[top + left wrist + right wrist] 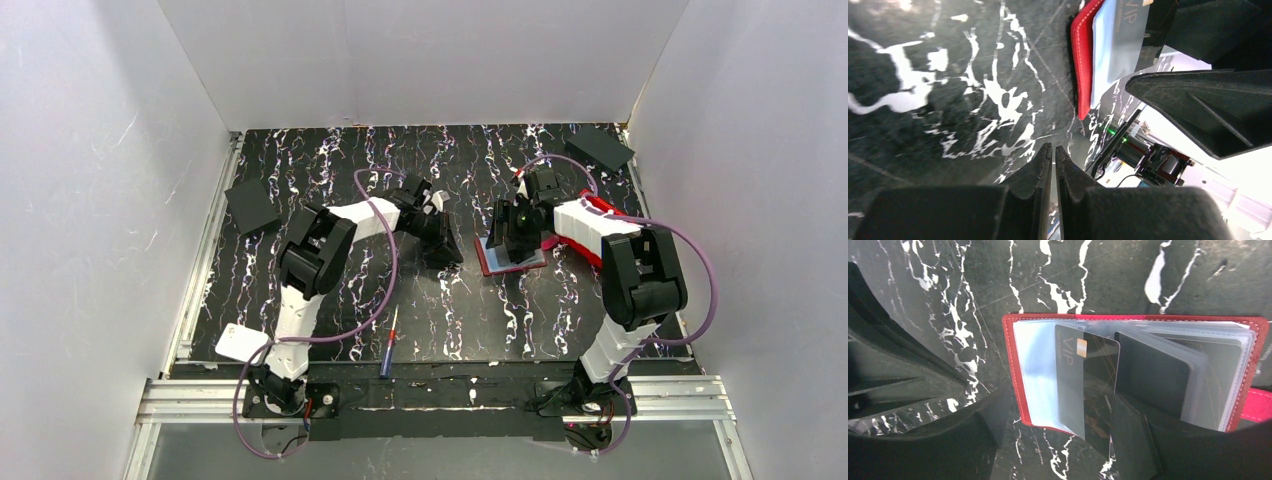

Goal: Put the credit cards into the card holder
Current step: Insert the credit card into the card holder, then move the card holder to the center of the board, then pick up the credit card from the storage box.

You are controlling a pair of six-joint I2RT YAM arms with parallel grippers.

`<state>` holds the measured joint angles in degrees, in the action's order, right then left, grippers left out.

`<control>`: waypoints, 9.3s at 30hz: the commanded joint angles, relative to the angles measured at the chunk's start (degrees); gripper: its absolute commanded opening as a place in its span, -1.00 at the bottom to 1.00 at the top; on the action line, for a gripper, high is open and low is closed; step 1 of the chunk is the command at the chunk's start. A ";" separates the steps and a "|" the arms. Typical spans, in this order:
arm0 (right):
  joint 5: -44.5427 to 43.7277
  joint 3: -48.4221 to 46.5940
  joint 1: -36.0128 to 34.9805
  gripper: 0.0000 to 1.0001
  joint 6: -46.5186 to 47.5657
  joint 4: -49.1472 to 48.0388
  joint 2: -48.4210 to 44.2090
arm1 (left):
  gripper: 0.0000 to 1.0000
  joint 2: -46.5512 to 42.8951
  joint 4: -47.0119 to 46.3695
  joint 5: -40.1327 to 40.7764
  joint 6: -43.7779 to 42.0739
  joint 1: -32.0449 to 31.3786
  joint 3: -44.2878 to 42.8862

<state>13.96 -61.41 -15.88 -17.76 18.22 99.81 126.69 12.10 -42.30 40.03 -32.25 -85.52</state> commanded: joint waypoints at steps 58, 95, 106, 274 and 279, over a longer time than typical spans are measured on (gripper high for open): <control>1.47 2.51 -5.17 0.55 -11.35 -9.82 -3.46 | -0.61 -8.90 0.79 -2.76 -1.75 5.52 3.71; 3.08 4.09 -4.16 -0.47 -6.40 -12.03 5.24 | -0.59 1.51 -5.13 -0.25 5.91 0.92 -3.99; 3.01 4.14 -4.16 -0.53 -6.29 -12.11 6.01 | -0.39 1.60 -3.05 1.29 4.12 0.13 -4.38; -47.05 -3.62 27.86 -0.23 -2.77 16.36 -6.85 | 0.40 -25.12 -5.24 -12.45 -2.63 -0.26 12.63; -47.42 -4.20 27.81 -0.31 -2.81 17.32 -6.82 | 0.40 -24.88 -5.42 -12.71 -2.51 -0.28 12.69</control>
<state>-31.38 -64.58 11.88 -19.97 33.74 95.81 102.04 6.92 -53.10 37.63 -32.38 -73.52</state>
